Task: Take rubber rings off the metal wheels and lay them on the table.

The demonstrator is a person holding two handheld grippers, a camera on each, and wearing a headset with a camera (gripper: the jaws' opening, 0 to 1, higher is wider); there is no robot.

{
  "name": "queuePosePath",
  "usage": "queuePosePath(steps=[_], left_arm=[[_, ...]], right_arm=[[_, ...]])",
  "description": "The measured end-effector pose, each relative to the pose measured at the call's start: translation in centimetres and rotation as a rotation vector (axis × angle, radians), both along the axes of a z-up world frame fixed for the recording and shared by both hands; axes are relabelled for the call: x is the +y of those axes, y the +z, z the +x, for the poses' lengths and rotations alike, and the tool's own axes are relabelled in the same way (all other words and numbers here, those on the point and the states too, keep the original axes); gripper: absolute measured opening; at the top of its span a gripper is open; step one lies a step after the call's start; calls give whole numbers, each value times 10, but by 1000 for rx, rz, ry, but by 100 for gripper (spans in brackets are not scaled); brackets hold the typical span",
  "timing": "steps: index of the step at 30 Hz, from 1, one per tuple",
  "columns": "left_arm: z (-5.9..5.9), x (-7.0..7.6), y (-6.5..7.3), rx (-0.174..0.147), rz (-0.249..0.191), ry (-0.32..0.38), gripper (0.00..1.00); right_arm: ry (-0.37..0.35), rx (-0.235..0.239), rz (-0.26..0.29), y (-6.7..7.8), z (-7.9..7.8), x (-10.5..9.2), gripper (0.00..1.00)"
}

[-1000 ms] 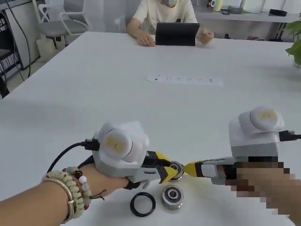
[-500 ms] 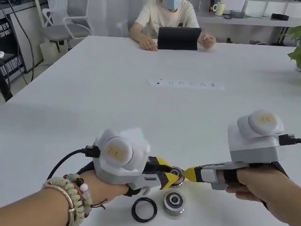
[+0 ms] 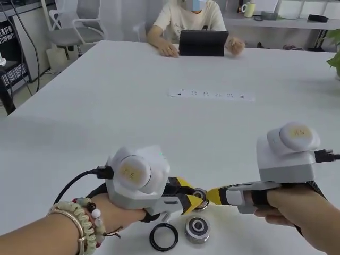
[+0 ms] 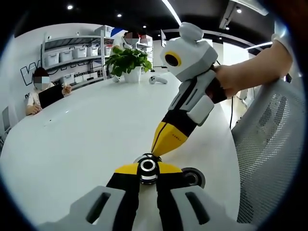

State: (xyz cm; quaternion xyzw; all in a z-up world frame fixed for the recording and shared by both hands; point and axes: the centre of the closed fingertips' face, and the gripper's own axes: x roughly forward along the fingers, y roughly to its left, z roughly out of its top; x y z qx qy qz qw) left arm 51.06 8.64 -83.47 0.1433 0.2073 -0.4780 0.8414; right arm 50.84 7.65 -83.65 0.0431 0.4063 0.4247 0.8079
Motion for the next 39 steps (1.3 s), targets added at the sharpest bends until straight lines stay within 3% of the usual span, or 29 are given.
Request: queuePosePath(steps=[24, 30, 32, 33, 34, 35, 36, 39], left_arm=[[0, 0, 0, -2, -6, 1, 7], [0, 0, 0, 3, -11, 6, 7], [0, 0, 0, 4, -13, 7, 7], [0, 0, 0, 4, -14, 7, 7], [0, 0, 0, 4, -15, 8, 7], [0, 0, 0, 3, -16, 8, 7], [0, 0, 0, 2, -17, 8, 7], [1, 0, 0, 3, -26, 12, 7]], right_arm=[[19, -12, 9, 6, -4, 6, 0], [48, -20, 47, 11, -8, 14, 0], [22, 6, 108, 18, -7, 16, 0], [-5, 10, 192, 31, -2, 20, 0], [-13, 26, 185, 30, -3, 18, 0], [-5, 2, 122, 23, -1, 13, 0], [-1, -29, 105, 21, 1, 11, 0], [-13, 7, 87, 15, -2, 10, 0]])
